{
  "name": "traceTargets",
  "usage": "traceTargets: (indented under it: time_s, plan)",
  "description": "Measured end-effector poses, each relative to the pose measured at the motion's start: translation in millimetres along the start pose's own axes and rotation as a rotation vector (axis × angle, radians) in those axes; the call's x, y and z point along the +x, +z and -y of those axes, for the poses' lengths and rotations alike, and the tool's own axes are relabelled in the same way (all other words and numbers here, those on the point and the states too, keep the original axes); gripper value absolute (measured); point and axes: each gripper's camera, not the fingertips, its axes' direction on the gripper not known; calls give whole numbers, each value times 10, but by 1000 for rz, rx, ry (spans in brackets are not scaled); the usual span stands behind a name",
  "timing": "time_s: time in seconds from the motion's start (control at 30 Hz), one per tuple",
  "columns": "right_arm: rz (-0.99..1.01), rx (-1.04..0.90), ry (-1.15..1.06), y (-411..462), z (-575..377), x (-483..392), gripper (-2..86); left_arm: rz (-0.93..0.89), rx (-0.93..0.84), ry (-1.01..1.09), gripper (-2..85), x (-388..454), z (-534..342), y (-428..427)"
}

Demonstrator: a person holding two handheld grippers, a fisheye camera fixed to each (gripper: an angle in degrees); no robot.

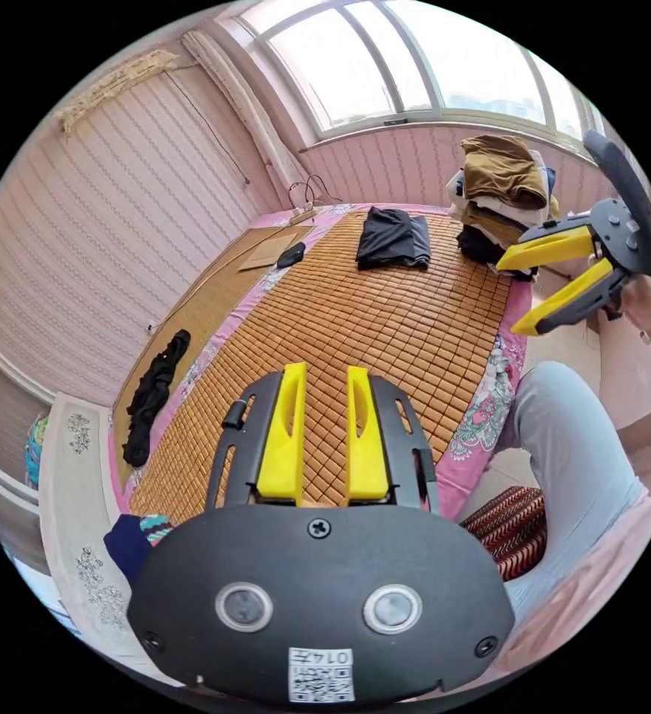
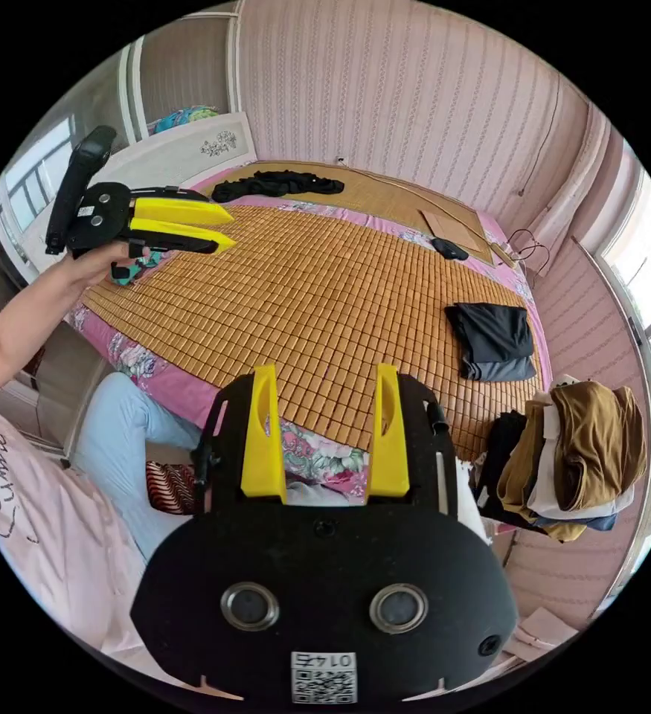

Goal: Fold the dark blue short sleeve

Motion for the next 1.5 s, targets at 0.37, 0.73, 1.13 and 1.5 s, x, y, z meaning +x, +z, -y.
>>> traceTargets:
  time_s: [0.37, 0.73, 1.13, 1.5]
  plan:
    - [83, 31, -291, -77, 384, -1783, 177, -5, 1, -324, 100, -696, -2750, -803]
    - [121, -3, -670, 540, 1379, -3264, 158, -102, -187, -983, 94, -1439, -7157, -813]
    - [451, 148, -833, 1382, 3426, -5301, 89, 183, 2, -1094, 80, -2458, -8235, -1098]
    - [309, 119, -679, 2539, 4492, -6269, 61, 261, 28, -1134, 58, -3348, -8335, -502]
